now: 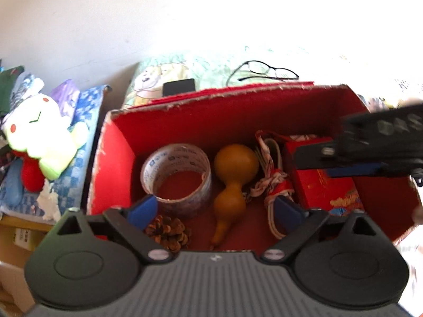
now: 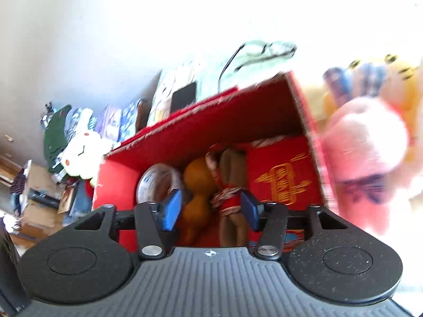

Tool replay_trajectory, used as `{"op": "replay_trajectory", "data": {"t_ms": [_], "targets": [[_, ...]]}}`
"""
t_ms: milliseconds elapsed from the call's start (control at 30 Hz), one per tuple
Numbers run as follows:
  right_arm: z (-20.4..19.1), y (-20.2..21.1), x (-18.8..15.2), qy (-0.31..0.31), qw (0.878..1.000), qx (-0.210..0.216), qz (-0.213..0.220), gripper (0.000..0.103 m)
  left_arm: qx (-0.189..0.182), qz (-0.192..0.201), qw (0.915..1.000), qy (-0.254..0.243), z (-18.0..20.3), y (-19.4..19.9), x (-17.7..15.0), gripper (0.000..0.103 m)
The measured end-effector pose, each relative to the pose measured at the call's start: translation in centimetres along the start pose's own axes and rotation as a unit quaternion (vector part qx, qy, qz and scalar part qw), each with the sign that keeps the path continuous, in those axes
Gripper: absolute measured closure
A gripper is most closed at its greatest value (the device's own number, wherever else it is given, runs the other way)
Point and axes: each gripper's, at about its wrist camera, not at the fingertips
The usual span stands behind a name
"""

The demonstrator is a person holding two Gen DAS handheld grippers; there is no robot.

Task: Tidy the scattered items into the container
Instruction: 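Lower the pine cone beside the tape roll and open the right gripper, then withdraw both grippers up away from the box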

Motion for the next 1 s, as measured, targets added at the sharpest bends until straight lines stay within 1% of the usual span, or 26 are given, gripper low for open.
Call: {"op": "replay_trajectory", "data": {"t_ms": [100,167,233,300,367,433,500,667,833,1000], "targets": [[-0.3,1.3,-0.4,0.013,1.0,-0.018,0.013,0.043,0.015,-0.007,0.9997,0.019,-0.2,0.5,0.3,0.005],[-0.7,1.7,-0.7,0.029,0.999,-0.028,0.019,0.042,0.027,-0.008,0.9993,0.024,-0.1,0.7,0.4,0.004],[-1.1,2.1,-0.9,0.037,0.999,-0.033,0.019,0.035,0.036,-0.008,0.9988,0.031,-0.3,1.0,0.4,0.003],[-1.6,2.2,-1.2,0.047,0.998,-0.04,0.019,0.032,0.047,-0.01,0.9983,0.034,-0.4,1.6,0.3,0.002],[-2.3,2.2,-1.4,0.062,0.997,-0.05,0.014,0.028,0.07,-0.012,0.9967,0.038,-0.5,2.0,0.0,0.001],[-2.8,2.1,-1.7,0.073,0.995,-0.062,0.009,0.024,0.084,-0.015,0.9954,0.043,-0.8,2.5,-0.3,0.001],[-3.1,1.9,-1.9,0.081,0.994,-0.076,0.006,0.024,0.091,-0.019,0.9943,0.052,-1.2,2.9,-0.6,0.001],[-3.5,2.1,-2.3,0.1,0.99,-0.094,-0.01,0.022,0.112,-0.016,0.991,0.072,-1.7,4.0,-1.0,0.001],[-3.0,3.6,-3.1,0.108,0.99,-0.088,-0.014,0.021,0.125,-0.016,0.9877,0.093,-1.5,4.7,-1.2,0.001],[-2.4,5.5,-3.8,0.105,0.992,-0.072,-0.015,0.021,0.134,-0.019,0.9863,0.094,-0.2,5.7,-1.8,0.001]]}}
Point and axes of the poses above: each gripper's, at about its wrist camera, not at the fingertips, and y roughly against the way its jaws point, z to its right, x to its top, and after that the axes turned 10 degrees about x, right-handed
